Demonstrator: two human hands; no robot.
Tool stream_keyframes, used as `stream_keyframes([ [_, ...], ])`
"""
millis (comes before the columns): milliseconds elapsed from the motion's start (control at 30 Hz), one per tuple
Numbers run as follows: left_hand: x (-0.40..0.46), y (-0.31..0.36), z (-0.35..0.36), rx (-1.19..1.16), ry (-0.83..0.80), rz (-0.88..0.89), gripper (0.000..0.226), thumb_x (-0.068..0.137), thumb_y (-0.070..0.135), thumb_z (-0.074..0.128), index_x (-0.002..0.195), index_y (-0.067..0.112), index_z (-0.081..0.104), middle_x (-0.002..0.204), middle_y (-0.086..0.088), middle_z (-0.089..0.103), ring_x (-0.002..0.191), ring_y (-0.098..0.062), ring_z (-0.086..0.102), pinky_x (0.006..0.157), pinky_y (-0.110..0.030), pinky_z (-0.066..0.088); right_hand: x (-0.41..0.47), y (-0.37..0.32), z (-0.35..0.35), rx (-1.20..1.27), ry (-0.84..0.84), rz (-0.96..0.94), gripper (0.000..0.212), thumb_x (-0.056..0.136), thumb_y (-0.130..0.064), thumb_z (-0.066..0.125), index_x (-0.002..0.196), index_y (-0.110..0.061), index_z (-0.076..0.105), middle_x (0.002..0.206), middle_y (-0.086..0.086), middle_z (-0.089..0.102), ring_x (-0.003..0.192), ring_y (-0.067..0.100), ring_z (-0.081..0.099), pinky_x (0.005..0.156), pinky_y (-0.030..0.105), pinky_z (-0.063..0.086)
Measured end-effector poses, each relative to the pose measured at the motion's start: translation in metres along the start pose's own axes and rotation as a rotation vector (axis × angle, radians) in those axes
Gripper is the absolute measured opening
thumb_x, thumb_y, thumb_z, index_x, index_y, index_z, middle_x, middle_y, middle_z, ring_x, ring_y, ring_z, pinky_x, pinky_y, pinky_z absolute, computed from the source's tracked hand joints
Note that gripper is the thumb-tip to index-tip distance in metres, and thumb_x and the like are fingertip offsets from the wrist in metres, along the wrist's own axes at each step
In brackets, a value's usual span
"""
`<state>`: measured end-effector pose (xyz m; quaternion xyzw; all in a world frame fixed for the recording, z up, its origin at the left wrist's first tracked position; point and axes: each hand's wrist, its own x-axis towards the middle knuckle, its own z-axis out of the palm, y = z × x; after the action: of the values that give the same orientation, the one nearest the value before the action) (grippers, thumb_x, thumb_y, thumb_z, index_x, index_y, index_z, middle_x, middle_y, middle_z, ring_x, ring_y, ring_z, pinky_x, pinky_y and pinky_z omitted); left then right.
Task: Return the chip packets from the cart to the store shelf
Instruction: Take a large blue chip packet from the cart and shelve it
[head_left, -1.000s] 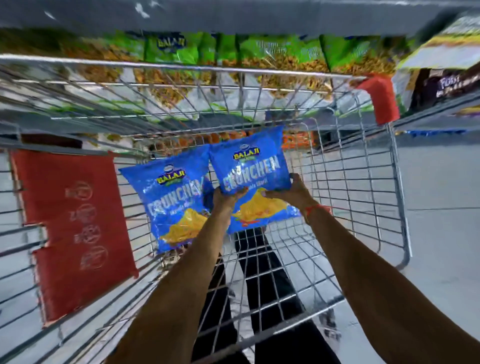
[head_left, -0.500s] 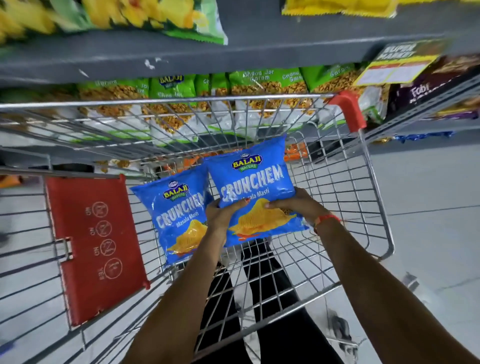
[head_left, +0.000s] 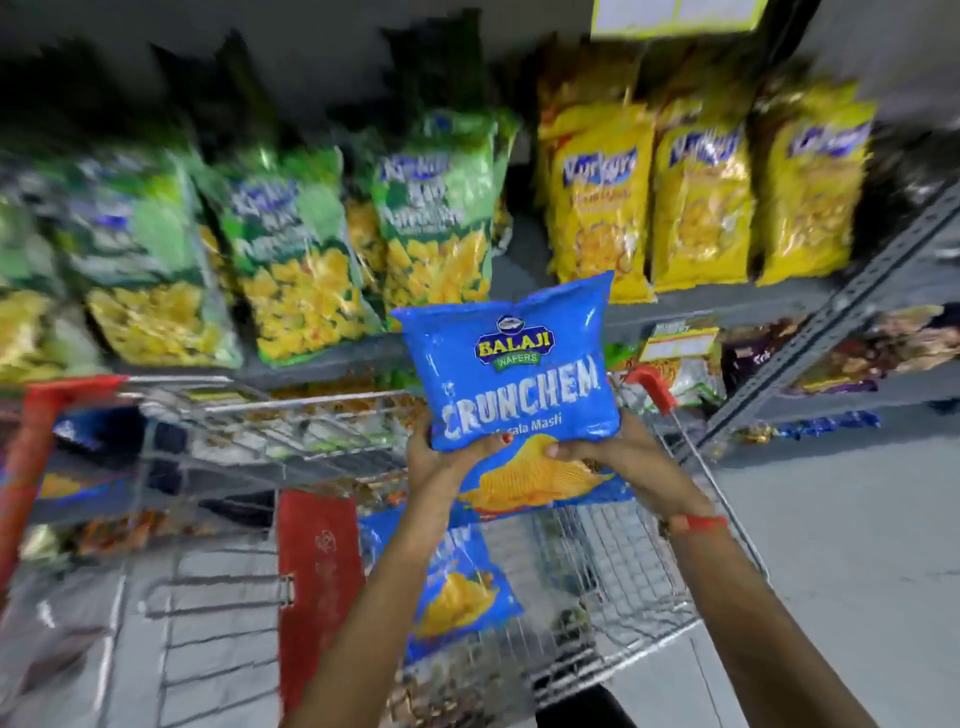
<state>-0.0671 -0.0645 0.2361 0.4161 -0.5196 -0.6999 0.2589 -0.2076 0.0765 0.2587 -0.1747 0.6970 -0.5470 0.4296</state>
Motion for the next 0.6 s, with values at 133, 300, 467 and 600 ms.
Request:
stream_keyframes([
  [133,-0.006,0.085,-0.009,-0.011,-0.06,0.209,0.047,0.05,0.001,0.083,0.085,0.025,0.064,0.07,0.016,0.074,0.068,-0.004,0.069,0.059,-0.019,0.056,-0.017,-0.075,0.018,0.0,0.069,-0.193,0.047,0.059,-0.009,0.085,0.102,-0.017,0.067,0.102,0.001,0.073,0.079,0.004,0.067,0.062,0.026,0.058],
  [300,-0.017,0.187,-0.007,-0.059,-0.101,0.426,0.058,0.05,0.004,0.085,0.101,0.018,0.063,0.087,0.007,0.073,0.085,-0.015,0.07,0.063,-0.02,0.057,-0.033,-0.166,0.028,0.039,0.091,-0.392,0.045,0.06,-0.007,0.084,0.099,-0.02,0.067,0.099,-0.002,0.075,0.085,0.014,0.071,0.06,0.027,0.057],
  [467,-0.032,0.27,-0.005,-0.113,-0.123,0.65,0.065,0.036,0.024,0.084,0.095,0.029,0.059,0.088,0.009,0.074,0.089,-0.019,0.07,0.075,-0.032,0.059,-0.044,-0.247,0.035,0.067,0.087,-0.591,0.036,0.058,0.0,0.083,0.081,-0.023,0.067,0.071,-0.017,0.075,0.068,0.0,0.07,0.054,0.018,0.054],
  [600,-0.037,0.326,0.0,-0.125,-0.103,0.794,0.067,0.039,0.019,0.085,0.1,0.024,0.059,0.093,0.005,0.074,0.091,-0.02,0.07,0.076,-0.033,0.059,-0.047,-0.304,0.039,0.062,0.083,-0.712,0.037,0.059,0.001,0.082,0.087,-0.018,0.069,0.075,-0.012,0.076,0.071,0.005,0.071,0.059,0.019,0.057],
])
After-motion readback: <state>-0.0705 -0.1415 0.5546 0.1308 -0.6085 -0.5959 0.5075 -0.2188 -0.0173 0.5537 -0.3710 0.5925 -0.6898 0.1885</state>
